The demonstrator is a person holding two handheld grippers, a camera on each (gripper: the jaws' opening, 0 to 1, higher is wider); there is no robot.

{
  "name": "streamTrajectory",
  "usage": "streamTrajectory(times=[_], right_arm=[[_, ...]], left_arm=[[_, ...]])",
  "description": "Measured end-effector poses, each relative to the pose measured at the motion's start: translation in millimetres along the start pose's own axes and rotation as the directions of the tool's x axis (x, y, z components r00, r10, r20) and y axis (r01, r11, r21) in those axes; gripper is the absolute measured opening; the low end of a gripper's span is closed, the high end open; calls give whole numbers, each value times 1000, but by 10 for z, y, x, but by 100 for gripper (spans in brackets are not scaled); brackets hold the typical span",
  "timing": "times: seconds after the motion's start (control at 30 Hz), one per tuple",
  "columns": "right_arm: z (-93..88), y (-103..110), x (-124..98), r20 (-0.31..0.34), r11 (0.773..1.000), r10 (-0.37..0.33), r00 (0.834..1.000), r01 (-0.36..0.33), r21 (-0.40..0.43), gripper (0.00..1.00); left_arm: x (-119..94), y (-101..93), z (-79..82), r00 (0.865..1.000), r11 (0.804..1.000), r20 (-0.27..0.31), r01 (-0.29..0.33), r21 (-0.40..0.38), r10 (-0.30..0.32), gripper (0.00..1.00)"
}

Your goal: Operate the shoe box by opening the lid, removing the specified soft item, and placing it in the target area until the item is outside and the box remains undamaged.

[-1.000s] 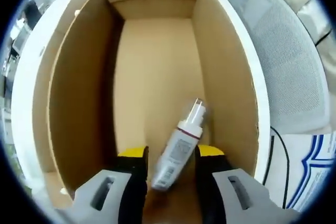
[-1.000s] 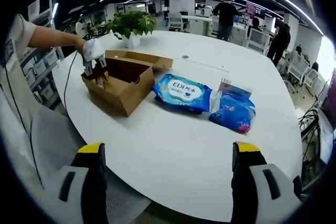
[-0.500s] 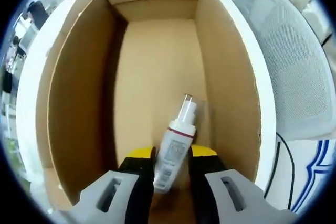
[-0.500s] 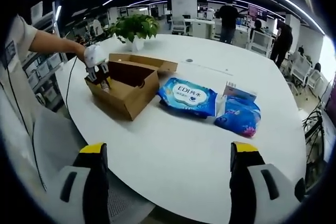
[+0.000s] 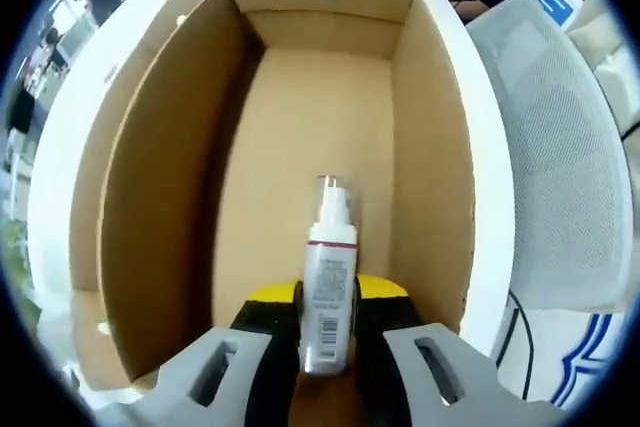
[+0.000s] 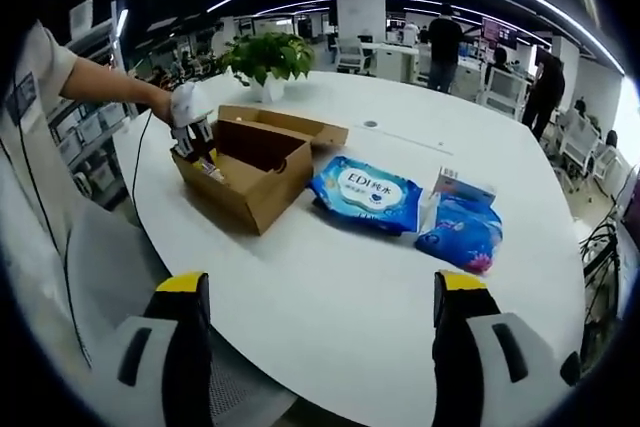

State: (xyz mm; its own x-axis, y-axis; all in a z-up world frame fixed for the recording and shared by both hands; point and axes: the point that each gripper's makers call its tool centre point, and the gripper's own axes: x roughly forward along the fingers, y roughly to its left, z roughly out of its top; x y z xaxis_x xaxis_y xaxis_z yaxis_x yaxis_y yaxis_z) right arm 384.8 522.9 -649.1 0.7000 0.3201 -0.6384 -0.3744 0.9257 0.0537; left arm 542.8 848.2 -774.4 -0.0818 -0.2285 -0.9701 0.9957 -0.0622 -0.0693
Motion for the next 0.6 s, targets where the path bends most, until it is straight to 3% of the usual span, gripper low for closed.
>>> streamTrajectory(times=[0.13,0.6], right_arm=[[44,9,13,14,1000,5,1000,-5,0,88],[233,165,59,73,994,79,994,-73,-81,79]], left_arm=[[-83,19,54,999,999,30,-16,-37,17,16],[-344,-25,376,987,997,141,-68,-47,74,16]])
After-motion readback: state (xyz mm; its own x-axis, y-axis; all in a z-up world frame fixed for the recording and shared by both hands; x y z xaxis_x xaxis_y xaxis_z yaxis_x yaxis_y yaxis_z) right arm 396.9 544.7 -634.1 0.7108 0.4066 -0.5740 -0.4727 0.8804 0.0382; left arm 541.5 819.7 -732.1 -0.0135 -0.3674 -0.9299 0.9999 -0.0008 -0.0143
